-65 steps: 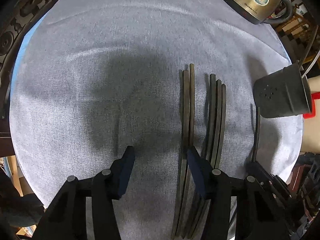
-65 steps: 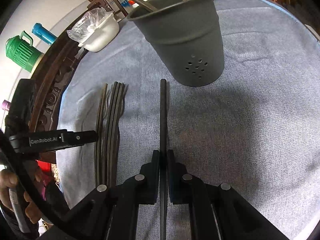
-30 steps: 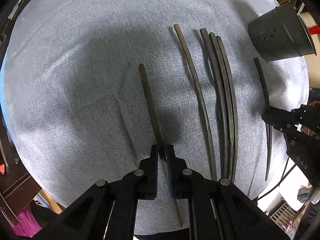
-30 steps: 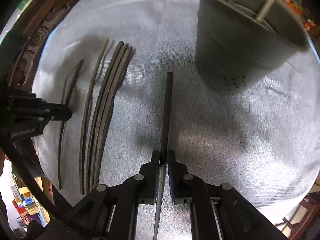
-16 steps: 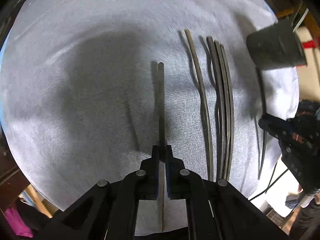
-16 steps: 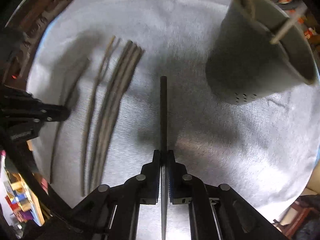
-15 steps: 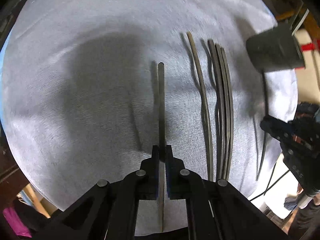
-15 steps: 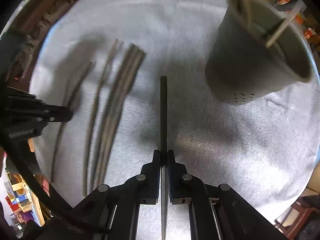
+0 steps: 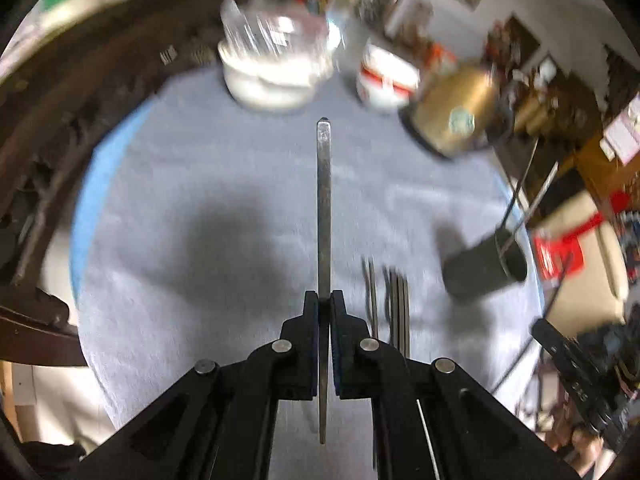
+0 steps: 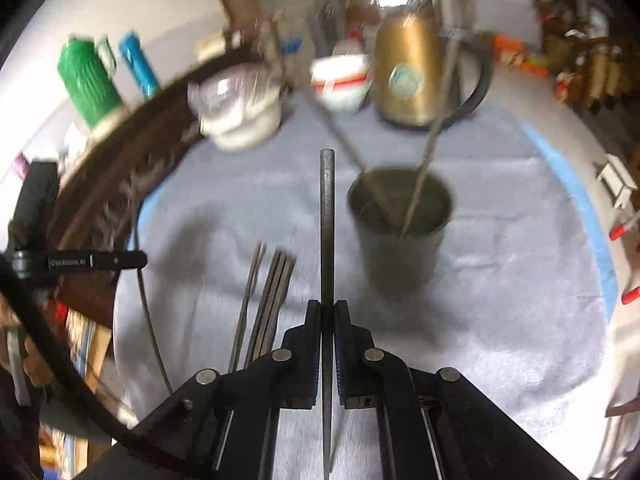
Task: Organize utensils
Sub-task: 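Lift both held chopsticks upright off the cloth, then carry both chopsticks over the grey metal cup and lower them in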
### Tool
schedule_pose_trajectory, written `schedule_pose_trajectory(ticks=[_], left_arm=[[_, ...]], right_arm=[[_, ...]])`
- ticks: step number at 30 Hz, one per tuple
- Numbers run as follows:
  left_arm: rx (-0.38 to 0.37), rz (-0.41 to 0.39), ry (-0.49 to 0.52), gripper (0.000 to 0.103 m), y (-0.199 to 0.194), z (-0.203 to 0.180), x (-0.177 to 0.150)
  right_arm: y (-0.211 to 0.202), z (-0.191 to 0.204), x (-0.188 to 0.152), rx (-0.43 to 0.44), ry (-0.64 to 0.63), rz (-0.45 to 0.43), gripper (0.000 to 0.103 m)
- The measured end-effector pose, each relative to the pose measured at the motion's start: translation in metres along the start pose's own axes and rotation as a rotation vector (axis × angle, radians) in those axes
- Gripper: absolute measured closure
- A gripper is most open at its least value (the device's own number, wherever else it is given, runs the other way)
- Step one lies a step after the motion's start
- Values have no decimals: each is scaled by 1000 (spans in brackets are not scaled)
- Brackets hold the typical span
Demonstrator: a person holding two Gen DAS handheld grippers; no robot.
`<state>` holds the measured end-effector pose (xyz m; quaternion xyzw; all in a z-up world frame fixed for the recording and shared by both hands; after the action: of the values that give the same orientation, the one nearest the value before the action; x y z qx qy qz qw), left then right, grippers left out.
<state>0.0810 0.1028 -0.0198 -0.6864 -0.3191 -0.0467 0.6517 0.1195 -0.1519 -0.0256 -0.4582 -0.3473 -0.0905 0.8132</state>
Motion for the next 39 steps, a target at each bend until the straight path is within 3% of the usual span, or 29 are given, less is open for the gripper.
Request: schedule_pose_trajectory(ticks=[3,10,25,33,39], left_arm=[[20,-117,-31,98,-8,3,-13],[56,-242,-60,97,-13,-1,-40],[65,-280,-57,97,-36,3,-54],[-6,-307,-109,98,-54,5,-39],[-139,-358,-174,98,-80,-9,-17]], right_arm=[[-16,-12,-3,-35,11,-116,96],[-47,-21,-12,-118,3,-306,96],[-76,-30,-38,-144,2,-352,96],[-94,-38,-25,-118,46,-412,96],[-126,-49,-5,-74,110,-516,96]])
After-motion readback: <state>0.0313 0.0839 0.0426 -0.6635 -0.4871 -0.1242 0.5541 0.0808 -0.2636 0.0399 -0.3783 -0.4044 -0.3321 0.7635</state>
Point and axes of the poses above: each gripper's, at about its wrist camera, not at the fingertips, and y roughly the way its jaws point, z to its left, x to its top, the point moved 1 cm from there along y, roughly the way its jaws point, and after that the axes turned 10 degrees about x, right-handed, at the moved point
